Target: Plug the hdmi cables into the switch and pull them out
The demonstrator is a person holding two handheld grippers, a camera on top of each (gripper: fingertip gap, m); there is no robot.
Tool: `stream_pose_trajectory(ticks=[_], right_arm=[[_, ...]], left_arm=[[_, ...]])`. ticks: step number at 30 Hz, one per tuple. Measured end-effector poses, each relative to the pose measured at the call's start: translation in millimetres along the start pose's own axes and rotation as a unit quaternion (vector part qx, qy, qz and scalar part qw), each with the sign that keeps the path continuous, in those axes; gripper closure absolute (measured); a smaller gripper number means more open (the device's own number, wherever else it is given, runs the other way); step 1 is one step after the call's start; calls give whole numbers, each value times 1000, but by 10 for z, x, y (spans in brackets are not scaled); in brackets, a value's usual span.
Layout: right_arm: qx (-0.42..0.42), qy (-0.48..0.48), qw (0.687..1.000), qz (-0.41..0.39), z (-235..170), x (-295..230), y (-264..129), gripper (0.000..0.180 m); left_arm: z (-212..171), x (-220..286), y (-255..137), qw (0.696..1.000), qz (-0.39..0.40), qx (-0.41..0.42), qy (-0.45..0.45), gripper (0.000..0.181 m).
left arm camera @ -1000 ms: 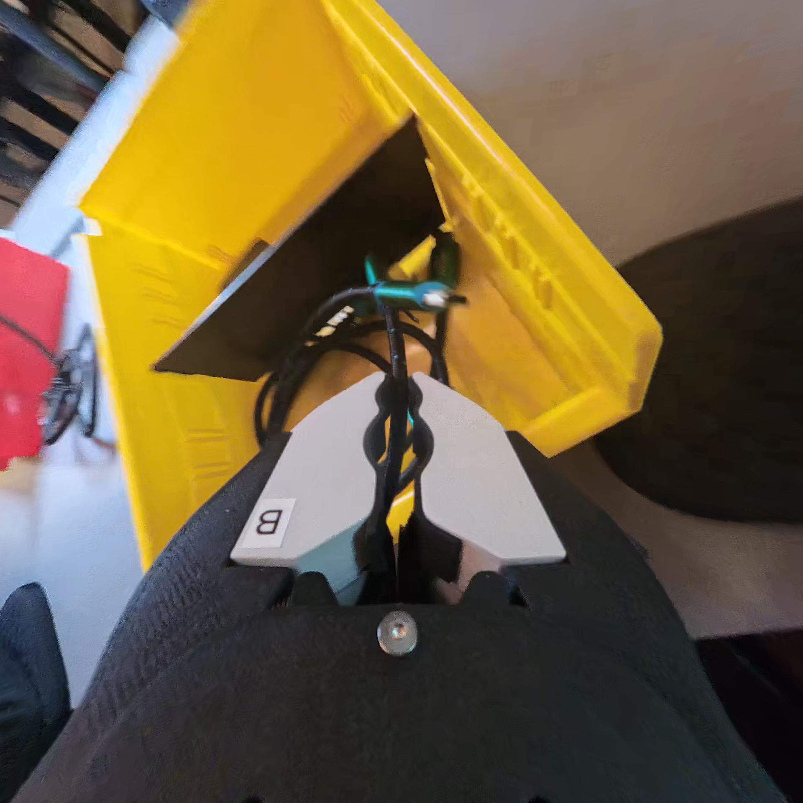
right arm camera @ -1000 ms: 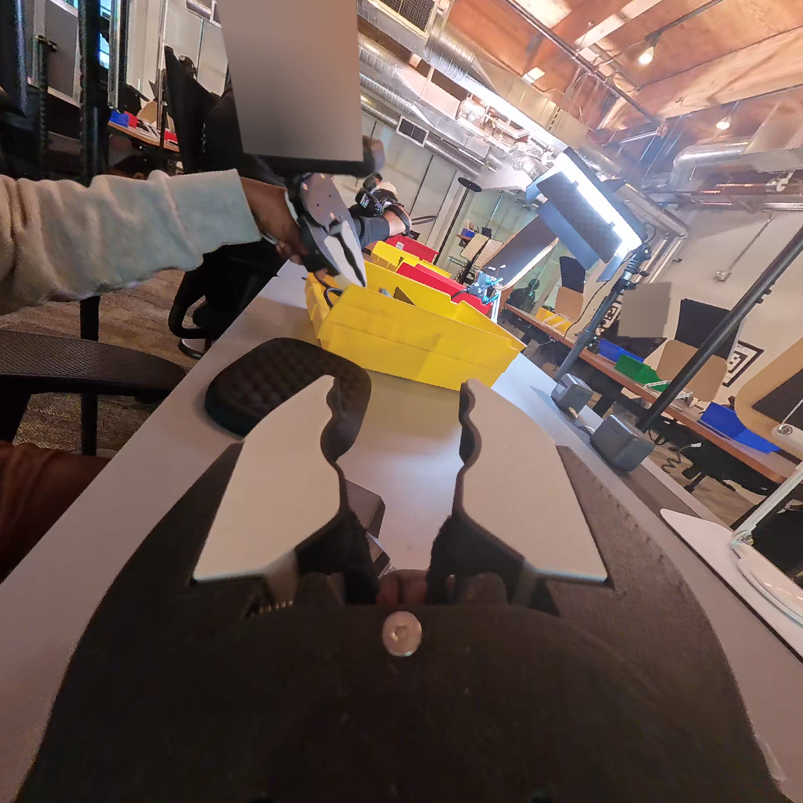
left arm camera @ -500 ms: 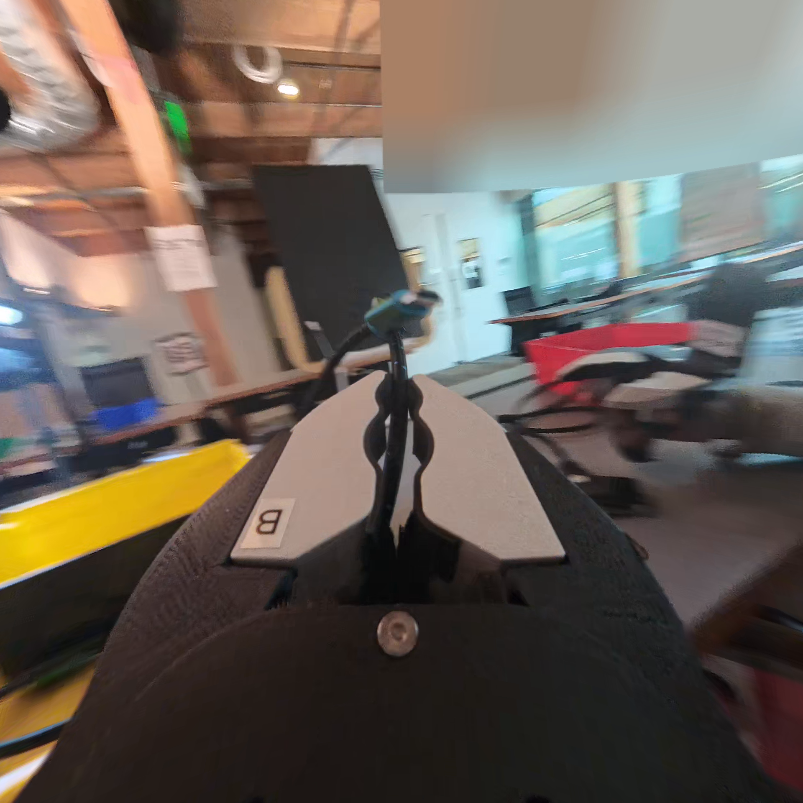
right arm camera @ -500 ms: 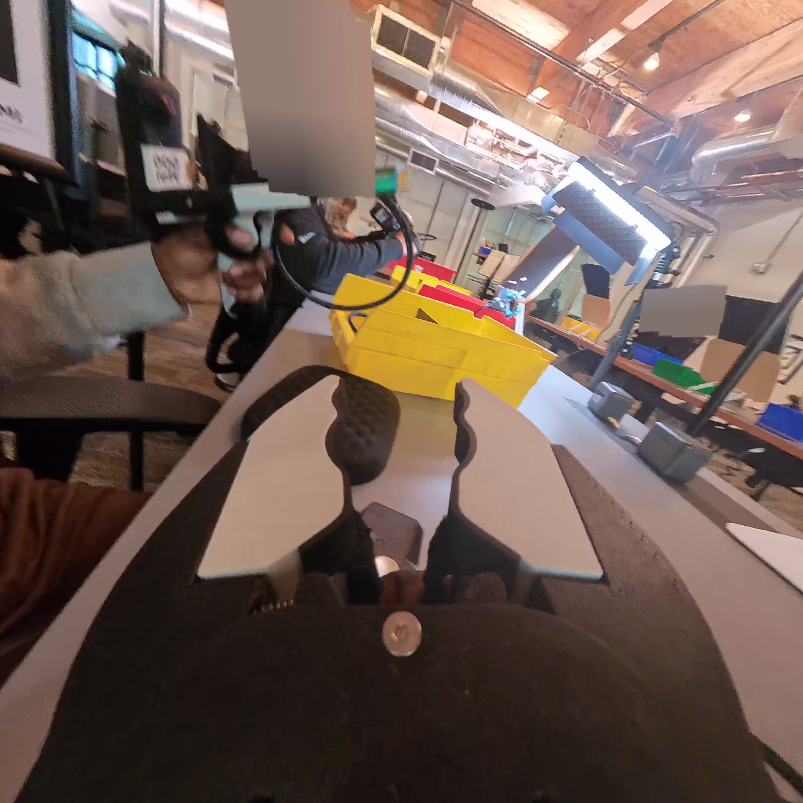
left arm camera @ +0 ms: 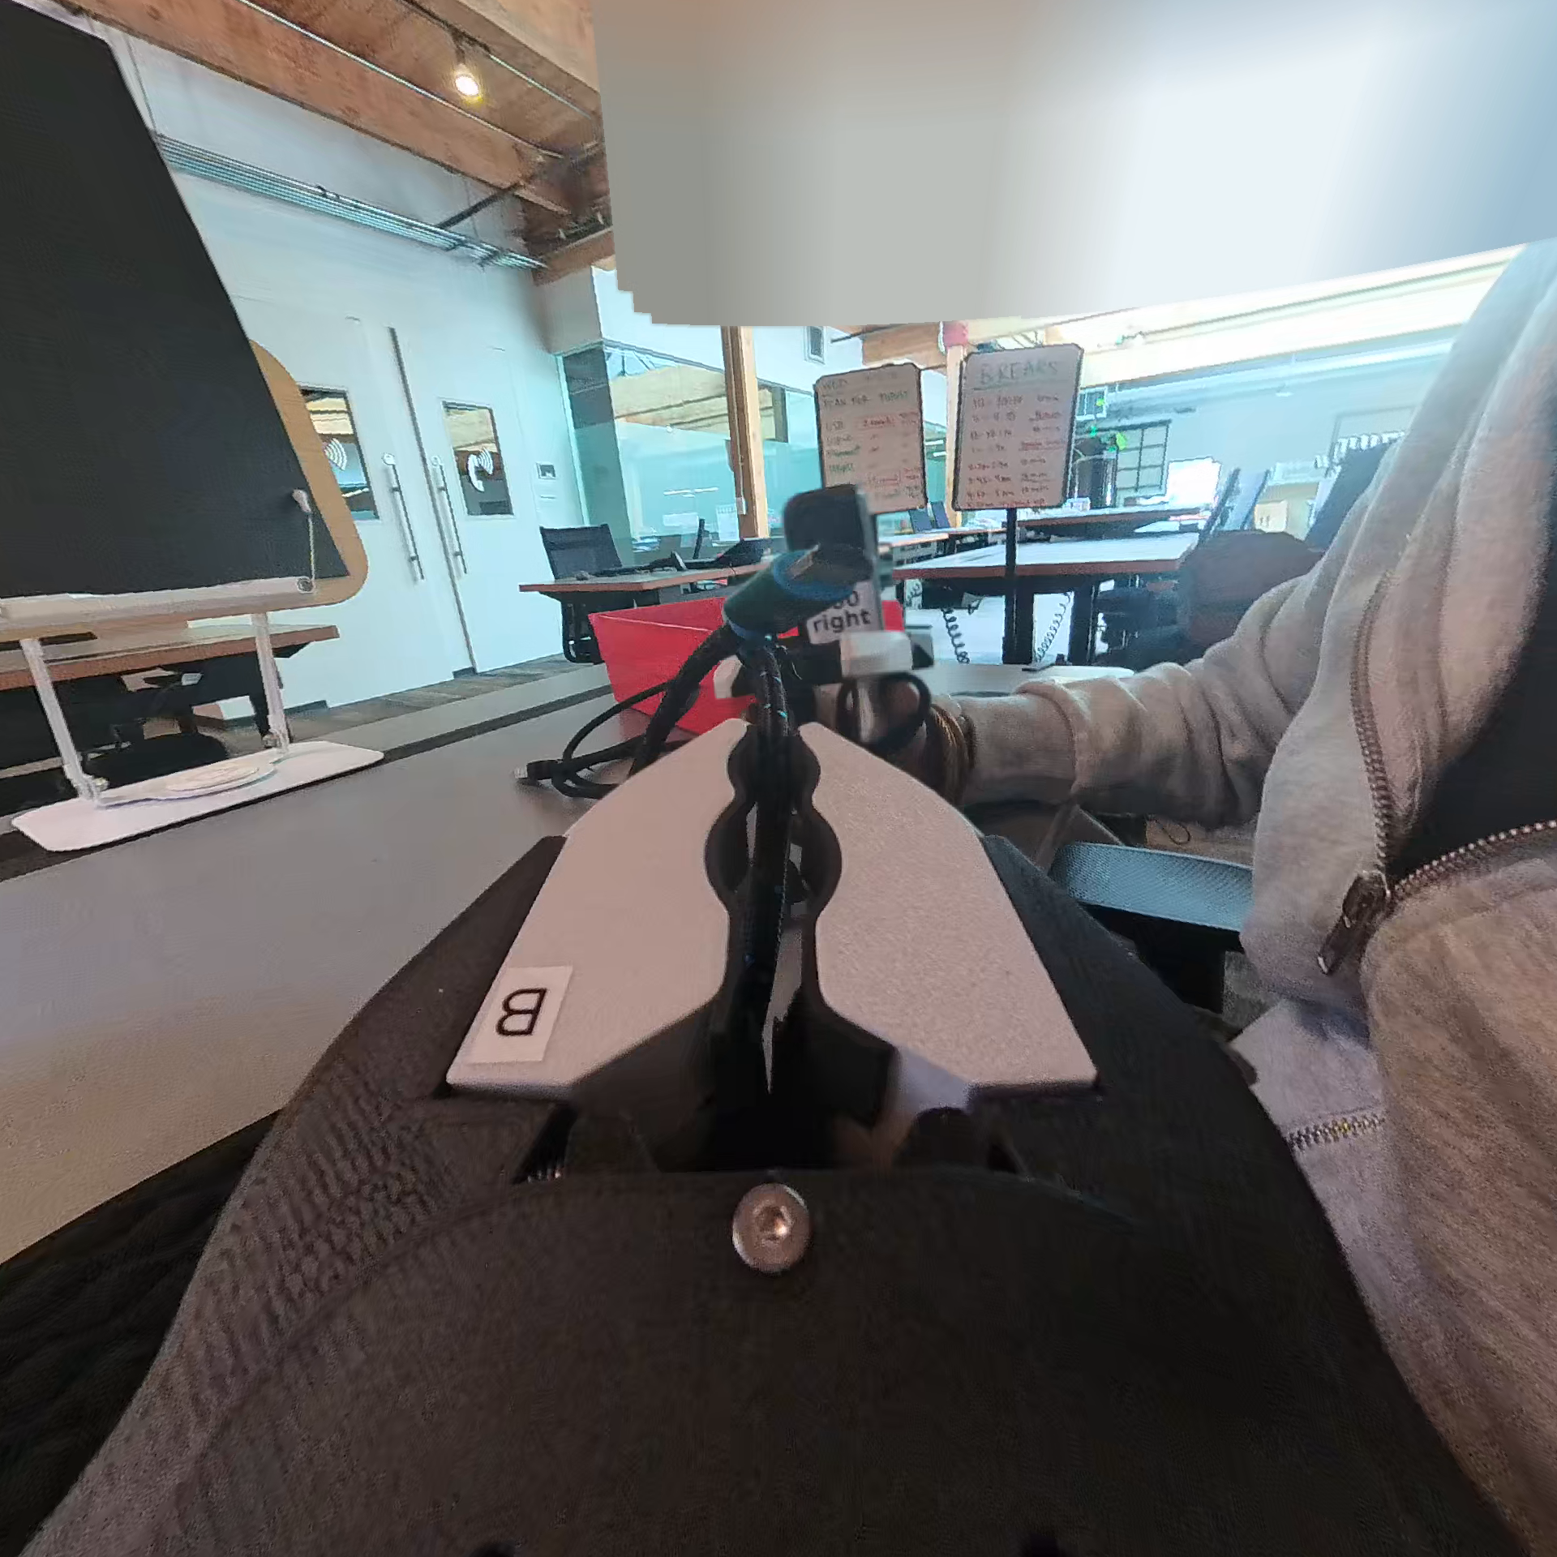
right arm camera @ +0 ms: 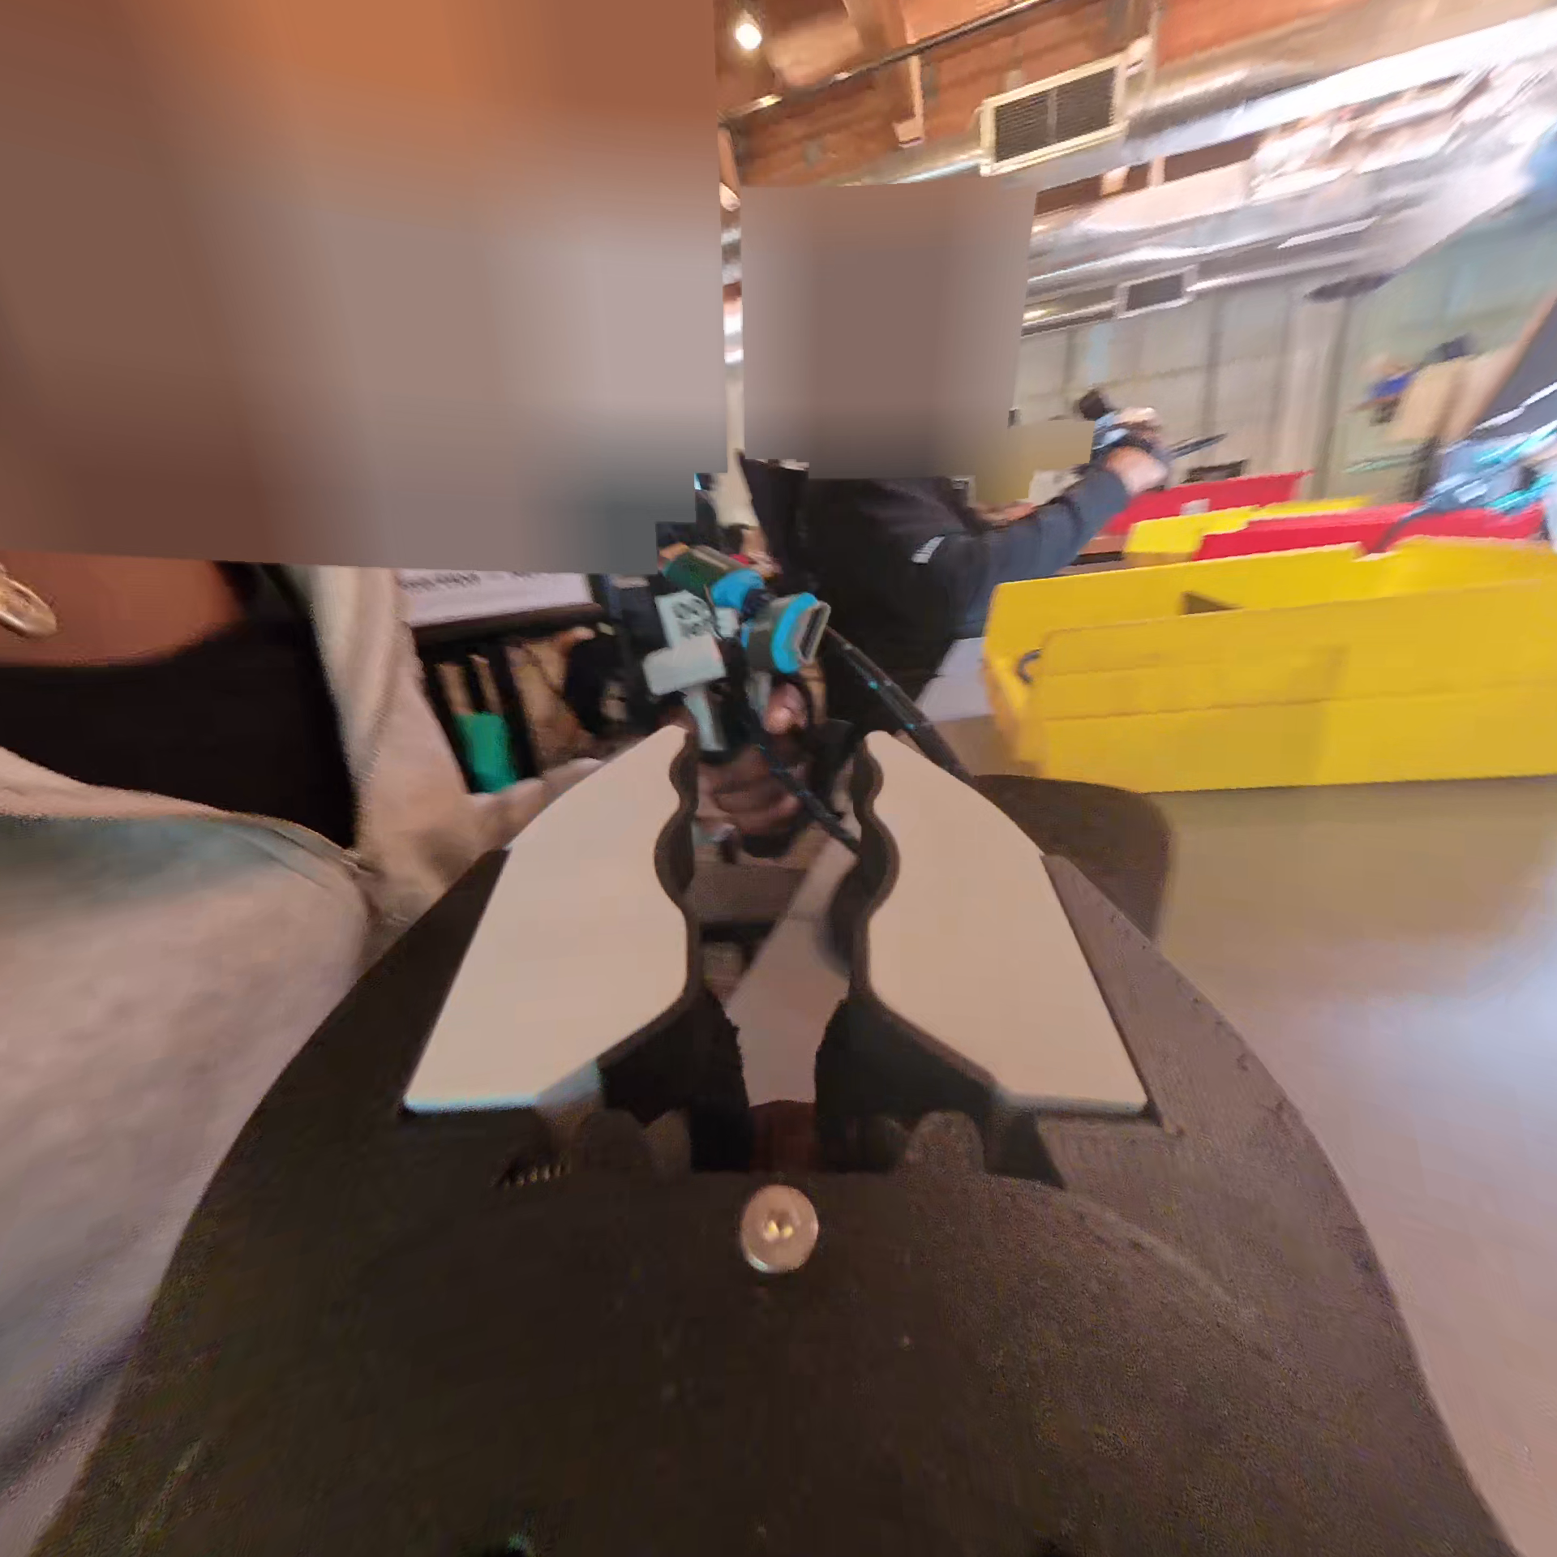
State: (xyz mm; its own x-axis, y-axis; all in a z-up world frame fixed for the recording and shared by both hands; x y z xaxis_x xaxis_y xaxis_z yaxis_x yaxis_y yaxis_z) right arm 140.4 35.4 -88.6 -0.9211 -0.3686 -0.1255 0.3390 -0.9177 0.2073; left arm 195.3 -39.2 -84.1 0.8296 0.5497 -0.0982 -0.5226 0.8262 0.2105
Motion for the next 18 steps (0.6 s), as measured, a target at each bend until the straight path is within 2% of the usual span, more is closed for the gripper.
stream_pose_trajectory(ticks=[2,5,7,9,14,18], right_arm=[[3,61,998,29,22,-37,20,149],[7,96,994,51,30,-85,62,150],[18,100,993,52,54,-106,89,151],[19,96,995,34,54,-69,107,167],[-4,51,999,14,17,-31,89,168],[-24,22,999,-14,-56,12,118,168]], left_arm=[[-26,22,34,1000,-5,-12,7,174],[-93,69,100,999,-15,-34,17,174],[-155,102,146,998,-23,-51,23,174],[-194,121,175,997,-26,-60,27,174],[-278,50,180,996,2,-85,37,171],[-290,9,211,989,35,-119,77,117]])
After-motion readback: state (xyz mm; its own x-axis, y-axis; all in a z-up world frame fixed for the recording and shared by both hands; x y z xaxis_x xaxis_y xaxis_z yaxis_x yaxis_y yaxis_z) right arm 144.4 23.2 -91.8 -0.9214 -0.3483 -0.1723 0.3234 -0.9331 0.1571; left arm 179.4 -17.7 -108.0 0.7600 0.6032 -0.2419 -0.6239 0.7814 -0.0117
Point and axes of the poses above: each gripper's, where its closed fingertips meet, y out along the fingers, z out of its top, x = y × z across the jaws, the point moved 1 cm from there along -y, back along the fingers, and after that the axes turned 6 degrees about -z, right-handed, at the moved point
